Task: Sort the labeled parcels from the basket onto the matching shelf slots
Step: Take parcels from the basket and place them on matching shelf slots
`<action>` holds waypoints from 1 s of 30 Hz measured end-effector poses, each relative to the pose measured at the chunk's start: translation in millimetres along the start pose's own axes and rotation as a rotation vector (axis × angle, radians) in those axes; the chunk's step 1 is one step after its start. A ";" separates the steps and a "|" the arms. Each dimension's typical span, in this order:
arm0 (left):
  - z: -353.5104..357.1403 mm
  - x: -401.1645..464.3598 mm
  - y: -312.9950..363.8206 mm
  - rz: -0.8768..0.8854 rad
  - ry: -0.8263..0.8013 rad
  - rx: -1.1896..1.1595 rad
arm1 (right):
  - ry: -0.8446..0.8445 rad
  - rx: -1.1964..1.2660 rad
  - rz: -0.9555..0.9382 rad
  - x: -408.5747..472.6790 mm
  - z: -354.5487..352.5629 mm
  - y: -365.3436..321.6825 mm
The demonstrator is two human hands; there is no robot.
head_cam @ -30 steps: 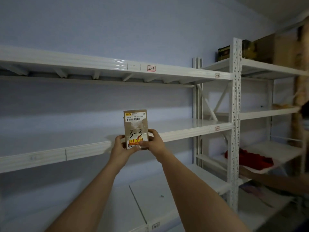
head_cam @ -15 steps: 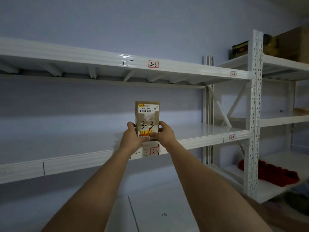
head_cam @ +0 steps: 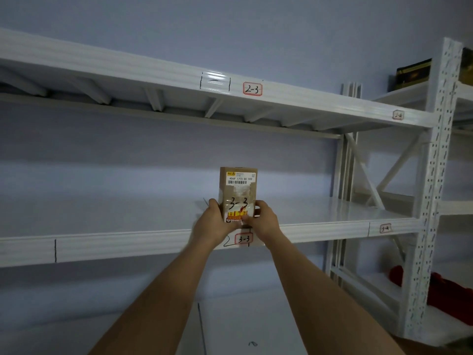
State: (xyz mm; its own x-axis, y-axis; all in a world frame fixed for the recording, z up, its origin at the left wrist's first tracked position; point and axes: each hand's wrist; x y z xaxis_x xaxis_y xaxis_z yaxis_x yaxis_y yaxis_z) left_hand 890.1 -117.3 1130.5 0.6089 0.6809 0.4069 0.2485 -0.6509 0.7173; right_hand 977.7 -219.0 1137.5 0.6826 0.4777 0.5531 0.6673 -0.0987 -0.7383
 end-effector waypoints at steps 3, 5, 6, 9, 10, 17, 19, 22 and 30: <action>0.5 -4.3 5.1 -0.016 0.010 0.025 | -0.037 -0.003 -0.003 0.0 -2.7 -0.9; 3.5 -7.3 7.2 -0.036 0.014 0.021 | -0.069 -0.016 -0.006 -0.6 -4.0 -1.1; 4.7 -9.2 7.8 -0.048 0.018 0.010 | -0.077 -0.021 -0.006 -0.4 -4.4 -0.5; 5.0 -14.8 6.5 -0.089 0.062 -0.019 | -0.047 -0.008 -0.034 -0.8 -4.2 4.0; 4.0 -15.4 5.8 -0.095 0.080 -0.018 | -0.035 -0.009 -0.033 -1.5 -5.0 4.9; -2.2 -1.2 13.0 -0.120 0.042 -0.035 | -0.085 -0.076 -0.046 7.4 -3.1 6.3; -0.5 3.6 12.4 -0.126 0.045 -0.035 | -0.093 -0.089 -0.056 12.8 1.2 8.1; 2.1 9.0 7.9 -0.151 0.050 -0.039 | -0.099 -0.113 -0.068 17.6 5.8 12.6; 3.8 1.6 6.0 -0.167 0.068 0.043 | -0.042 -0.117 -0.090 11.1 11.0 21.2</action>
State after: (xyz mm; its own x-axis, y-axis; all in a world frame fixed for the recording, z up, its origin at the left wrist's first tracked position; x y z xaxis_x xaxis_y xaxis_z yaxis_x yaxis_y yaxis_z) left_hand 895.4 -121.4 1133.2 0.5046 0.8011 0.3220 0.3746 -0.5392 0.7543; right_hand 996.2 -206.2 1123.8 0.6069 0.5249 0.5967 0.7572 -0.1540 -0.6348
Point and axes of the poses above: each hand's wrist, its own x-axis towards the middle knuckle, its own z-axis out of the palm, y = z × x, and after that the axes turned 9 degrees about -z, right-handed
